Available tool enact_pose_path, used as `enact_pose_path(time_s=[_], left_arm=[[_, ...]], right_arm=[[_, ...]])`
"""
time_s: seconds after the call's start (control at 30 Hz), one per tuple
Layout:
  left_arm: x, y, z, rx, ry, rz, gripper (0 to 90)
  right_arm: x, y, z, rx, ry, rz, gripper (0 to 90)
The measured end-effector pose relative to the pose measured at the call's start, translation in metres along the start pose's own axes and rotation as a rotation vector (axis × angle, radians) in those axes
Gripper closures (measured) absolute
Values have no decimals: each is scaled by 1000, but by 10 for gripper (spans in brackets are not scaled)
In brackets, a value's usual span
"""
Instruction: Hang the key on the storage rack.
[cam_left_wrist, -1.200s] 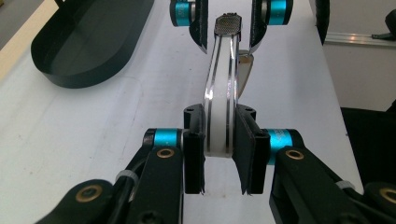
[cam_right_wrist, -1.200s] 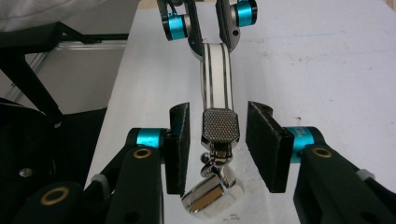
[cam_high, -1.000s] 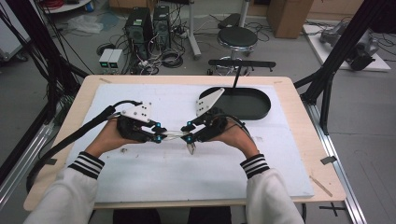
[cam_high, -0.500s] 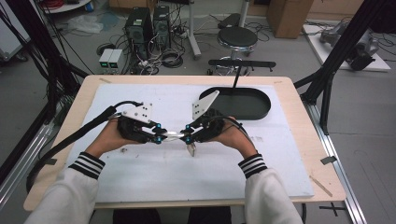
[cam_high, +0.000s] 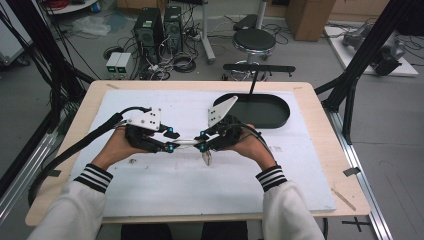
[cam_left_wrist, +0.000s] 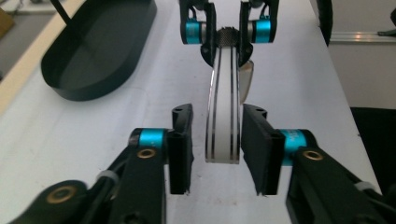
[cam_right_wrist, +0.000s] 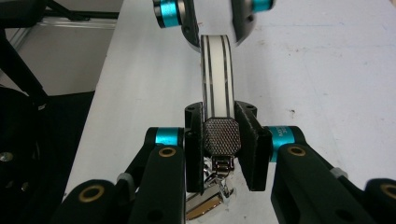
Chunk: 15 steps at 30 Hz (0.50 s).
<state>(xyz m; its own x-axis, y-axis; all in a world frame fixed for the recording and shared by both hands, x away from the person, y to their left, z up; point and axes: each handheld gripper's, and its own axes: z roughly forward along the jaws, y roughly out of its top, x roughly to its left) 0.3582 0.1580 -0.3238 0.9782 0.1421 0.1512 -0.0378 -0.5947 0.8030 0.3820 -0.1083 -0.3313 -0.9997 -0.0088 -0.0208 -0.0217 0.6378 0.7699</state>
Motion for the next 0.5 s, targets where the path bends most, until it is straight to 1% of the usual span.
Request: enact_pose_path(time_s=[0.03, 0.07, 0.1, 0.13, 0.17, 0.2, 0.23, 0.3, 0.33, 0.4, 0.43, 0.47, 0.5], left_arm=[[-1, 0, 0, 2, 17, 1, 513], [-1, 0, -1, 6, 19, 8, 468], [-2, 1, -1, 5, 28, 7, 443], [-3, 1, -1, 11, 58, -1, 373], [-5, 2, -1, 18, 92, -9, 261], [-5, 2, -1, 30, 107, -2, 212], [-6, 2, -2, 32, 126, -2, 198], [-6, 2, -3, 35, 154, -16, 115], [-5, 2, -3, 23, 150, -27, 83], [-5, 2, -4, 2, 141, -53, 17], [-5, 3, -6, -17, 138, -68, 17], [-5, 3, -7, -22, 144, -72, 17], [-6, 3, -9, -33, 153, -74, 17]], right_arm=[[0, 0, 0, -3, 5, 6, 743], [0, 0, -1, -6, 2, 3, 743], [0, -1, -1, -10, -5, 5, 743], [0, -1, -2, -12, -2, 5, 743], [0, -1, -3, -17, -8, 8, 742], [-1, -2, -4, -23, -15, 11, 743], [-1, -3, -5, -29, -6, 19, 743], [-1, -4, -7, -52, -14, 17, 743], [-1, -5, -9, -64, -10, 27, 742], [-2, -7, -12, -83, -20, 30, 743], [-2, -8, -13, -87, -20, 36, 742], [-1, -8, -15, -93, -27, 40, 743], [-2, -10, -20, -115, -38, 46, 742]])
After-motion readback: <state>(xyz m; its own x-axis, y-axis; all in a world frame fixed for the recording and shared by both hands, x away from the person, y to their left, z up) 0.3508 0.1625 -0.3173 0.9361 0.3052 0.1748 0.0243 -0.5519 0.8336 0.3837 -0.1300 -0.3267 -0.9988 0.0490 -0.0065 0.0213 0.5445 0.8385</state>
